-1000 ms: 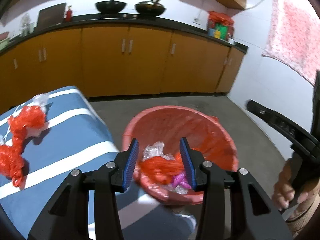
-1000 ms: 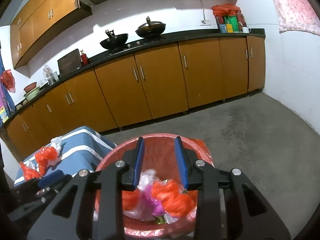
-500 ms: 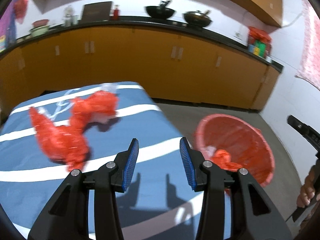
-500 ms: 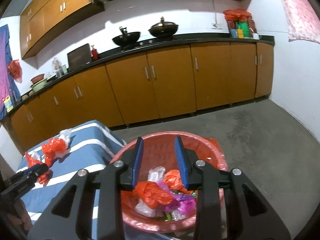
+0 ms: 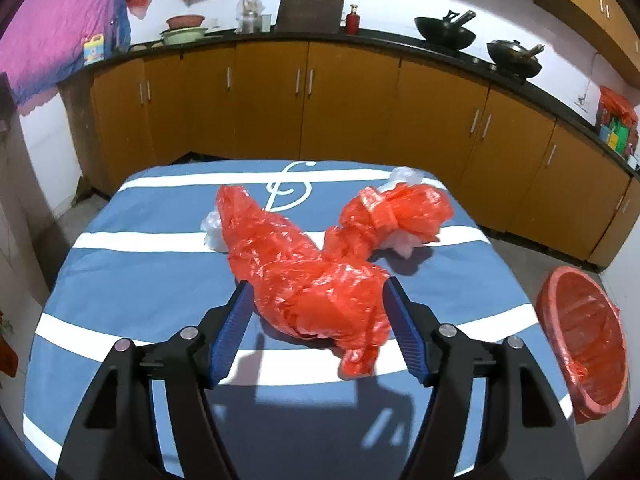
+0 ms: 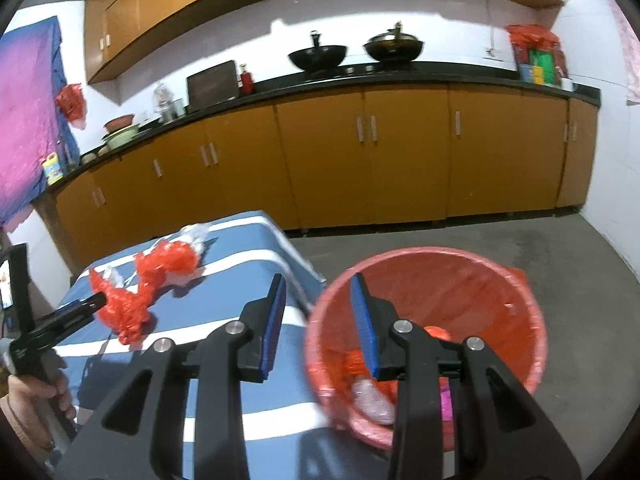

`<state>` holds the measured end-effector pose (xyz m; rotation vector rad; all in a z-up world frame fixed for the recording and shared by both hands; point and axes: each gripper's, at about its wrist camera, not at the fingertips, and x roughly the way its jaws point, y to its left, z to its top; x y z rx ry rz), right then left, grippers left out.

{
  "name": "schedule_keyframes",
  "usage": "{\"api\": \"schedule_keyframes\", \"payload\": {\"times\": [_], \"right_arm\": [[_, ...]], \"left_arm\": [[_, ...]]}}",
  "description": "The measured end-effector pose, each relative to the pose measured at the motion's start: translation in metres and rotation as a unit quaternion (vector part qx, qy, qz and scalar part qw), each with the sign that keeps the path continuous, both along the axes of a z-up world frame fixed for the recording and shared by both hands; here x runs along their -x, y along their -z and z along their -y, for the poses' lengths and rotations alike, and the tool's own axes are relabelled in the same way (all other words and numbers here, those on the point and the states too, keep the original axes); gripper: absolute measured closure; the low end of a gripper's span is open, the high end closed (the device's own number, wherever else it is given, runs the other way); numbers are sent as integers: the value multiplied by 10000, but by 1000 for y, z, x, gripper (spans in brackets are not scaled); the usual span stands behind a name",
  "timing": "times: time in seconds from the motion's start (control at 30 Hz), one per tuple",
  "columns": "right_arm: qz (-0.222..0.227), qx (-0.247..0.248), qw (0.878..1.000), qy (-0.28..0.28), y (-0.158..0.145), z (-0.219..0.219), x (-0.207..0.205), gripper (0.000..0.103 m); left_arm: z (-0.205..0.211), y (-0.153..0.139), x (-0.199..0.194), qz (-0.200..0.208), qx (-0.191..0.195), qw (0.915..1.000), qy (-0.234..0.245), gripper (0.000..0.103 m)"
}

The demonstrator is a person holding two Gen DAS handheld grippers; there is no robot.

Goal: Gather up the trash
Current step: 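Move both open tools back over the remaining red bags, then grasp the large red plastic bag with the left tool, then grasp the last red bag with the right tool while the left tool holds its bag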

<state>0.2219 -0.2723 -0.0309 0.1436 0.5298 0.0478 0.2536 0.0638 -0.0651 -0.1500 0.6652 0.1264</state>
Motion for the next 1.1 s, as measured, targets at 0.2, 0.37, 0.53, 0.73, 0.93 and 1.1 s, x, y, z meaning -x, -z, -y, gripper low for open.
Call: {"api": "schedule_keyframes", "payload": {"times": [0.2,0.37,0.53,0.73,0.93,1.1], "right_arm": [[-88,56,9997,-240,6,-33,-3,68],[-165,117,9989,-415,10,-55,-6,68],[-193,156,9981,-568,11,-74,-10,68],[-180,189,9968,-760,10,-93,-14,68],[-159,169,9947,-1001,9,-116,-19,68],[-152,175,9922,-1224,8,-142,-29,68]], "left_arm": [[1,8,-9,2,66,9998,167,36],[0,22,-20,-276,44,9990,336,68],[-5,27,-13,-228,18,9983,543,93],[-17,17,5,-12,14,9982,598,97],[-42,-3,35,296,113,9980,550,98],[-59,-15,55,464,113,9978,467,98]]}}
